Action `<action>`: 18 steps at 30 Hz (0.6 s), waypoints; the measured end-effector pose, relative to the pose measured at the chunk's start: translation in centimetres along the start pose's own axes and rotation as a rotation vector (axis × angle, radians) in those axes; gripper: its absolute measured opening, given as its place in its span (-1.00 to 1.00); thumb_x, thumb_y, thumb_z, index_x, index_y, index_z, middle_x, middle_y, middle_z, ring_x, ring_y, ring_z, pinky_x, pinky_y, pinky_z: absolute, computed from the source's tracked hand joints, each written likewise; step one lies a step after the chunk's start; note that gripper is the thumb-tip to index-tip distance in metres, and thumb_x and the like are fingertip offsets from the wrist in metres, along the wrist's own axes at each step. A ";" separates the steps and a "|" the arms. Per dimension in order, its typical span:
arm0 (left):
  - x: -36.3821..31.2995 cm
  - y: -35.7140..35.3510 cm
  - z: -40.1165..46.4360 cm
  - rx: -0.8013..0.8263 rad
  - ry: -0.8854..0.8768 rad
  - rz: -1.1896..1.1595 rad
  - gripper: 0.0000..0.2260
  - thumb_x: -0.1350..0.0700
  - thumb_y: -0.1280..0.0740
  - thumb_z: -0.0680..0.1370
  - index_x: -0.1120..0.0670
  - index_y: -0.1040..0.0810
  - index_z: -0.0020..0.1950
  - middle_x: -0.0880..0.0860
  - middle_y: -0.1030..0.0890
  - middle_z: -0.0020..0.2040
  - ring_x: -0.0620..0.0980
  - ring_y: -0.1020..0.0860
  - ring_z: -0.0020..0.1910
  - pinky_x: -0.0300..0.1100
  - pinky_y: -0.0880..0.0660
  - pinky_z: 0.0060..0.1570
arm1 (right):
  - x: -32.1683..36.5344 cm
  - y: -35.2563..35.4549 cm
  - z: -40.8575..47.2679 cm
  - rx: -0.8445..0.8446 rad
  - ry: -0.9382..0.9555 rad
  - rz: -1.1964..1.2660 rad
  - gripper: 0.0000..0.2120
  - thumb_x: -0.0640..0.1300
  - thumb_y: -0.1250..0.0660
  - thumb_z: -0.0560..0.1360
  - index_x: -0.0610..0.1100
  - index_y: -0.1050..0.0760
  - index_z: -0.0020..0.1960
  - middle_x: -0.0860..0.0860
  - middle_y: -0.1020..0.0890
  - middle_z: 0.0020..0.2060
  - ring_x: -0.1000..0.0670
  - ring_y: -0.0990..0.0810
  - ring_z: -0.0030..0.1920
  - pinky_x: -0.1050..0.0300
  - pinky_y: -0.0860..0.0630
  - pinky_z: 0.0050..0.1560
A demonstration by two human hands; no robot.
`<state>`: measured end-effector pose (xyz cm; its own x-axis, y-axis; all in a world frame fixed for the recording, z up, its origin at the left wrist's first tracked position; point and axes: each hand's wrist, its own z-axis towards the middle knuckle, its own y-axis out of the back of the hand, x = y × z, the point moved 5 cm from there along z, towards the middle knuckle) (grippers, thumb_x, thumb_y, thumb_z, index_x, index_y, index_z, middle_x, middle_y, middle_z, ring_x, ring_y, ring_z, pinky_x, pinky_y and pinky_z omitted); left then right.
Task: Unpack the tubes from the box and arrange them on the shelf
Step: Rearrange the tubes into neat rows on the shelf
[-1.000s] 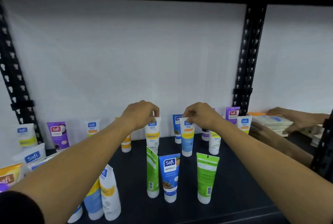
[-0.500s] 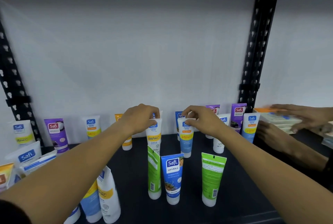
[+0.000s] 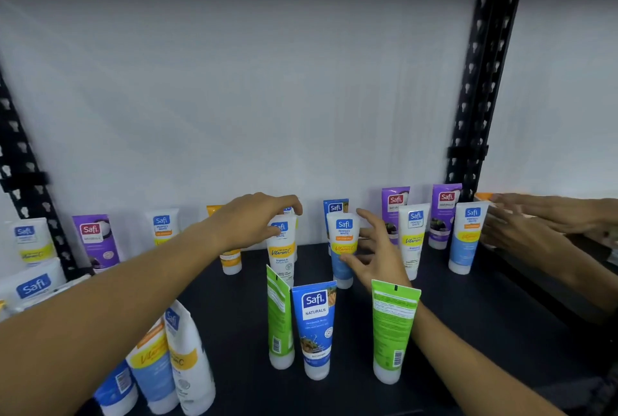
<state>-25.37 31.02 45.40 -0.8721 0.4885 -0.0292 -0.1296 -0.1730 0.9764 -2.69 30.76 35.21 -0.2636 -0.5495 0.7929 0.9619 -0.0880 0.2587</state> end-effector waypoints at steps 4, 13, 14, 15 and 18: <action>0.1 -0.1 0.3 -0.010 -0.007 0.027 -0.63 0.11 -0.37 0.57 -0.18 -0.39 0.30 -0.04 -0.60 0.22 -0.08 -0.54 0.02 -0.22 -0.47 -0.14 | -0.5 -0.1 0.1 0.009 0.021 -0.016 -0.11 -0.33 -0.51 0.43 0.58 -0.22 0.26 0.11 -0.60 0.14 0.20 -0.62 0.11 0.17 -0.63 0.06; 0.2 -0.3 0.3 -0.014 -0.009 0.030 -0.63 0.10 -0.38 0.56 -0.17 -0.39 0.31 -0.04 -0.59 0.23 -0.08 -0.55 0.05 -0.25 -0.45 -0.12 | -0.7 0.1 0.8 0.057 -0.014 -0.041 -0.17 -0.33 -0.50 0.44 0.37 -0.19 0.36 0.16 -0.60 0.11 0.24 -0.63 0.09 0.36 -0.57 -0.04; 0.3 -0.3 0.3 -0.017 -0.008 0.032 -0.63 0.10 -0.39 0.56 -0.17 -0.39 0.31 -0.05 -0.60 0.22 -0.10 -0.53 0.02 -0.24 -0.45 -0.13 | -0.7 0.1 0.8 0.058 -0.015 -0.045 -0.17 -0.32 -0.51 0.43 0.35 -0.19 0.36 0.17 -0.60 0.10 0.24 -0.63 0.09 0.36 -0.57 -0.04; 0.3 -0.3 0.3 -0.019 -0.007 0.034 -0.62 0.09 -0.39 0.56 -0.18 -0.38 0.31 -0.05 -0.60 0.21 -0.11 -0.51 0.00 -0.24 -0.44 -0.13 | -0.7 0.1 0.9 0.059 -0.018 -0.048 -0.18 -0.32 -0.51 0.43 0.35 -0.19 0.36 0.17 -0.60 0.10 0.25 -0.63 0.09 0.36 -0.57 -0.05; 0.3 -0.3 0.3 -0.016 -0.009 0.027 -0.62 0.10 -0.39 0.56 -0.19 -0.38 0.30 -0.05 -0.60 0.21 -0.10 -0.52 0.01 -0.24 -0.44 -0.15 | -0.8 0.1 0.9 0.059 -0.026 -0.054 -0.17 -0.31 -0.52 0.43 0.36 -0.19 0.36 0.16 -0.61 0.11 0.23 -0.63 0.09 0.35 -0.58 -0.05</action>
<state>-25.46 31.48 45.12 -0.8710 0.4913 -0.0008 -0.1137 -0.1999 0.9732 -2.40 31.95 35.11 -0.3178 -0.5232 0.7907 0.9405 -0.0679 0.3331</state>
